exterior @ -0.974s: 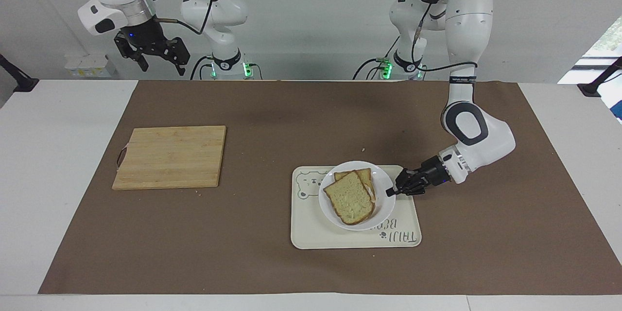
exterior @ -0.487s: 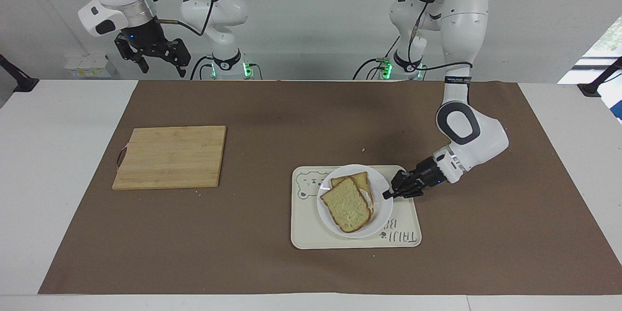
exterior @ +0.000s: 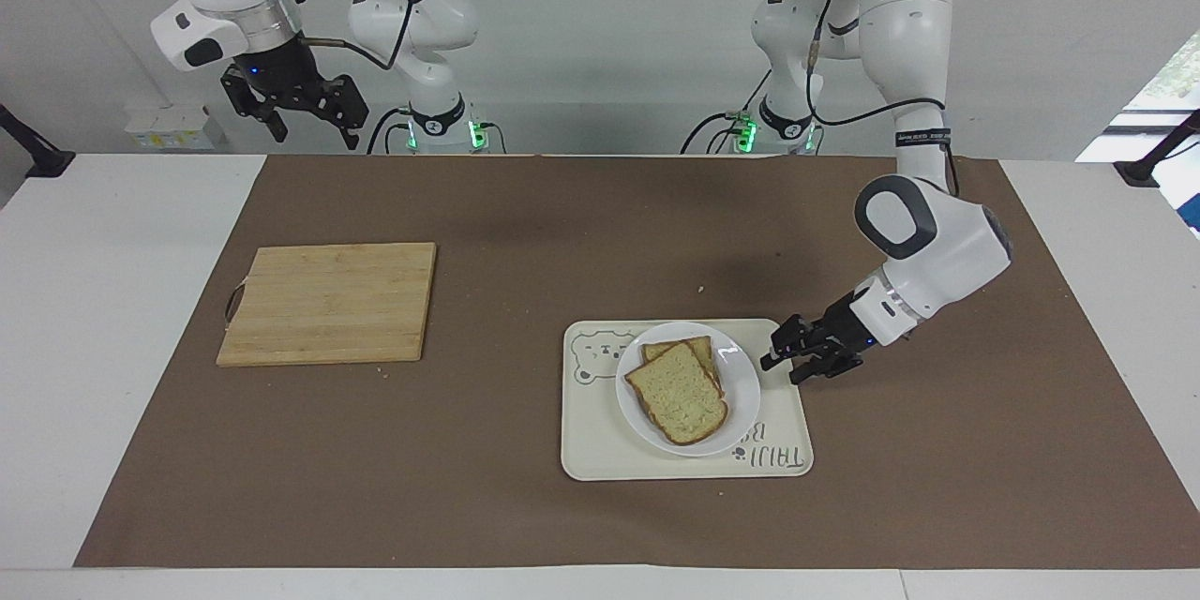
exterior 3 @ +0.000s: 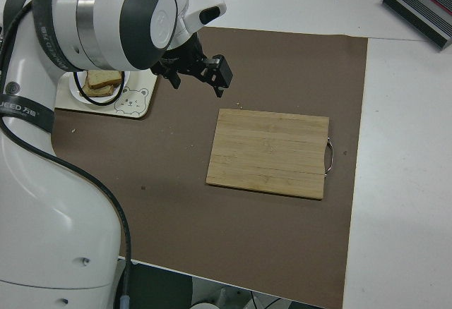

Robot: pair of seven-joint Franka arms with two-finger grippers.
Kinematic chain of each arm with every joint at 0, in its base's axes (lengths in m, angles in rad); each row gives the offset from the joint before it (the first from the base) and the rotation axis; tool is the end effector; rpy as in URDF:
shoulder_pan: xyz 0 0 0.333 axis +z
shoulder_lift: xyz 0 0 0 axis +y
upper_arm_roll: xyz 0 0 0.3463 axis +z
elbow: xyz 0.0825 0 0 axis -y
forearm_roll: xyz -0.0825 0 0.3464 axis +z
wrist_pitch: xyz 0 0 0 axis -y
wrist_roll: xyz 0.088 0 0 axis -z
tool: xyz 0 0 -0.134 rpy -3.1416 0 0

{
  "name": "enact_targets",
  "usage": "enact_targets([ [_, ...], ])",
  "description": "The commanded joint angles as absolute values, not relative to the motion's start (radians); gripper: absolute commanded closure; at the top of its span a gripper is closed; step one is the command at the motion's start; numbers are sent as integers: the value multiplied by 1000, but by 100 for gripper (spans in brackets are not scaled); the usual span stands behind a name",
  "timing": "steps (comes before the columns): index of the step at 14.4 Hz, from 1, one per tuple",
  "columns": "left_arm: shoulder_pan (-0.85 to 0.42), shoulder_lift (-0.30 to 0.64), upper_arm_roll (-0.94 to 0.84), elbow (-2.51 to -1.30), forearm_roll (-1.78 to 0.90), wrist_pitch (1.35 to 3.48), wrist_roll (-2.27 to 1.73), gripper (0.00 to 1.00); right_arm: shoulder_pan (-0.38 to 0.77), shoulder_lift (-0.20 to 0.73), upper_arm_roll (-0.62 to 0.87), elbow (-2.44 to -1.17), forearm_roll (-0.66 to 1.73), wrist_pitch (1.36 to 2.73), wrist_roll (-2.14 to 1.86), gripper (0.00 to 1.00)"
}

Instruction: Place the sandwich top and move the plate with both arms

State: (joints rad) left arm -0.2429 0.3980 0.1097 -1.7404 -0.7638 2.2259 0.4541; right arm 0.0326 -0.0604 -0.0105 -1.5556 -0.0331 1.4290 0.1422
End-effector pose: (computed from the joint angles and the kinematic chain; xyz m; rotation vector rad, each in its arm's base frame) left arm 0.6418 -0.1308 0.3899 2.5660 -0.1899 0.2419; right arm 0.4796 0.0056 0.6526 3.0965 -0.1917 -0.0983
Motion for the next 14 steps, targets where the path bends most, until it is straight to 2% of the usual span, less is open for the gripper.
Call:
enact_targets([
  [1, -242, 290, 143, -1758, -568, 2183, 373, 2, 21, -64, -5, -1566, -20, 1448, 123, 0],
  [3, -242, 220, 178, -1715, -407, 2082, 319, 0, 21, -64, -5, -1566, -20, 1448, 123, 0],
  [5, -241, 174, 199, -1622, -268, 1926, 310, 0, 21, -64, -5, -1568, -20, 1450, 123, 0],
  [7, -241, 161, 233, -1505, -207, 1756, 311, 0, 21, -64, -6, -1568, -20, 1450, 123, 0],
  [10, -242, 144, 276, -1401, -142, 1591, 313, 0, 18, -69, -5, -1574, -20, 1450, 123, 0],
  [14, -249, 61, 276, -1378, -84, 1479, 311, 0, 17, -74, -6, -1582, -20, 1451, 123, 0],
])
